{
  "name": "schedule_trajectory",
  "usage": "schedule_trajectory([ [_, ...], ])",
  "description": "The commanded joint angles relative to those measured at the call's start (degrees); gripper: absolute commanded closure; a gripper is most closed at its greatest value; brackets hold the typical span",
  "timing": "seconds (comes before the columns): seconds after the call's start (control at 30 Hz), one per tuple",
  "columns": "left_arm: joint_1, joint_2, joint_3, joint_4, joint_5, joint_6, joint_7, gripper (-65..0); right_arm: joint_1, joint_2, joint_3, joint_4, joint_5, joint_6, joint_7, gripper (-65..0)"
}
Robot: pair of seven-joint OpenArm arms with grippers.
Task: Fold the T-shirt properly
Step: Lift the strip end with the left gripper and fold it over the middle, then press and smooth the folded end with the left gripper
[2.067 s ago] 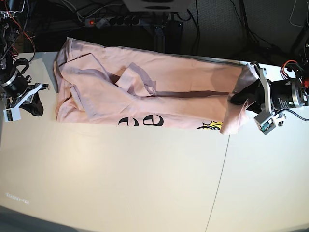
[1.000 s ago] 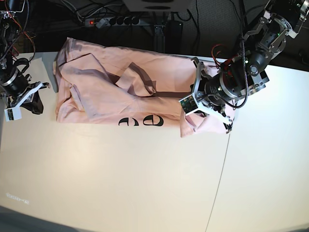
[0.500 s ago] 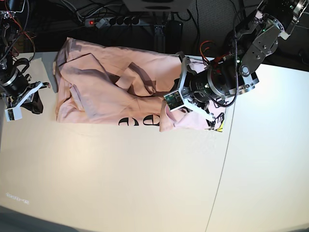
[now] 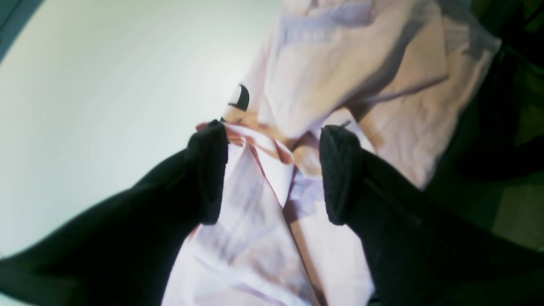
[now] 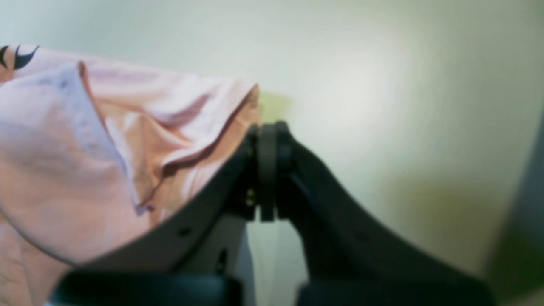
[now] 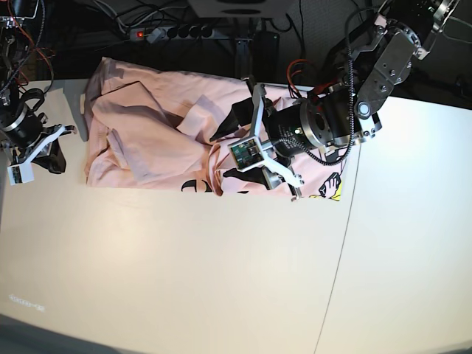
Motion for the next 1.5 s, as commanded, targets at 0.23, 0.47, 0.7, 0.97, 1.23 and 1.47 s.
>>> schedule_trajectory([
  [0.23,-0.76,0.20,-10.27,0.76,-0.39,-0.96,-0.63,-4.2,0.44,1.25,0.70,0.85,0.48,3.06,1.14,0.0],
  [0.47,-0.79,0.20,-16.96,-9.46,-6.03,-1.01,0.17,0.0,0.44,1.25,0.70,0.85,0.50,3.06,1.14,0.0],
  [0.7,-0.79,0.20,-16.96,-20.04,-8.33,-1.07,-1.33,0.0,0.44,1.25,0.70,0.85,0.52,3.04,1.14,0.0],
  [0.97,-0.81,0.20,-16.96,-20.02,-10.62,-1.07,-1.25,0.0,0.44,1.25,0.70,0.85,0.68,3.06,1.11,0.0],
  [1.23,-5.11,-2.45,-18.10,-19.28,-12.85,-1.05,5.22,-38.7,0.42,1.25,0.70,0.85,0.68,3.06,0.87,0.0],
  [1.47,-6.82,-3.82,-20.76,-19.28,-28.04,-2.95,18.40,-38.7,0.44,1.25,0.70,0.85,0.70,3.06,0.70,0.0],
])
